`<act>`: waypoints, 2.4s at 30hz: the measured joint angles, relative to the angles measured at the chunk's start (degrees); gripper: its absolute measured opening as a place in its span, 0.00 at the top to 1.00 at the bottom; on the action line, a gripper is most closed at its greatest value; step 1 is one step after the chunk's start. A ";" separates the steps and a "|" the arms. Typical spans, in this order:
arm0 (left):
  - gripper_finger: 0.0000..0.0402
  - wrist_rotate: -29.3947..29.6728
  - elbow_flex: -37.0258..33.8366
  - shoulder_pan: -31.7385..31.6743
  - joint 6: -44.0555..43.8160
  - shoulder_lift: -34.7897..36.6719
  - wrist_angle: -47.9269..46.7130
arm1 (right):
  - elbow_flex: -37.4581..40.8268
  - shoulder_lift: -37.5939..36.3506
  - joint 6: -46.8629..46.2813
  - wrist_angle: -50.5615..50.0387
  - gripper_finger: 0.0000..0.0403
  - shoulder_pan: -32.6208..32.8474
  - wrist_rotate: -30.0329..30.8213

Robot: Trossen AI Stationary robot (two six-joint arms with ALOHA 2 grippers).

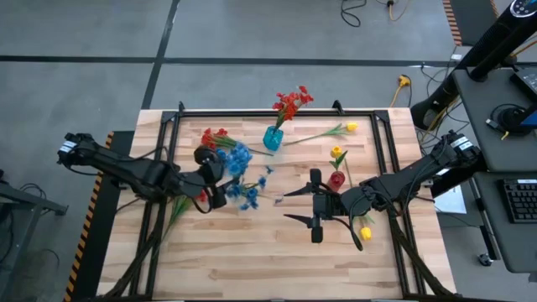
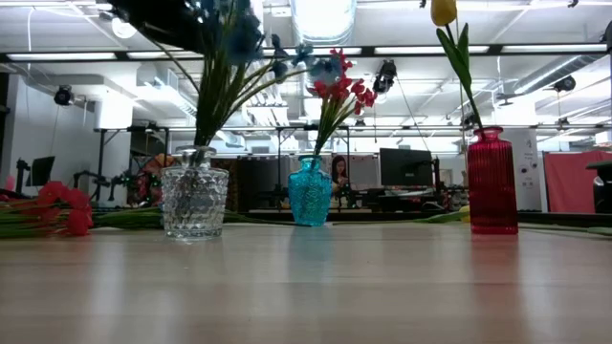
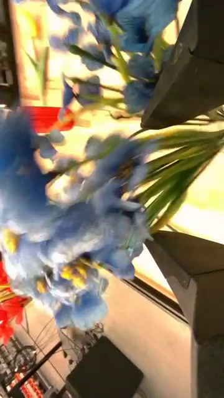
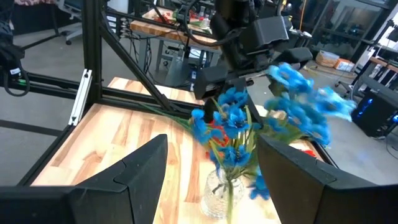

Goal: Sort flowers into vase by color
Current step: Put the right blue flowers into the transparent vase, then put the bottom yellow flower into the red vase

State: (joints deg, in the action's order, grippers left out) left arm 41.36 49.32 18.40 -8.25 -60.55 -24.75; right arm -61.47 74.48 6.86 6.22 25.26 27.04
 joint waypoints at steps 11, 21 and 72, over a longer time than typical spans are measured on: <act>0.35 0.11 6.15 0.06 -0.02 1.61 -7.95 | 0.00 0.00 -0.45 0.00 0.41 0.00 -0.01; 0.35 0.13 8.02 1.66 -2.70 5.87 -8.02 | 0.00 -0.02 -1.73 -0.05 0.41 0.00 0.01; 0.35 24.01 7.56 22.86 -11.54 3.41 -9.95 | 3.98 0.55 -104.65 -76.43 0.27 9.86 -19.75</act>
State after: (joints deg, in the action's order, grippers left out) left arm 65.37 56.88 41.25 -19.79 -57.15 -34.69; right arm -57.50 75.02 -97.80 -70.22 35.11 7.29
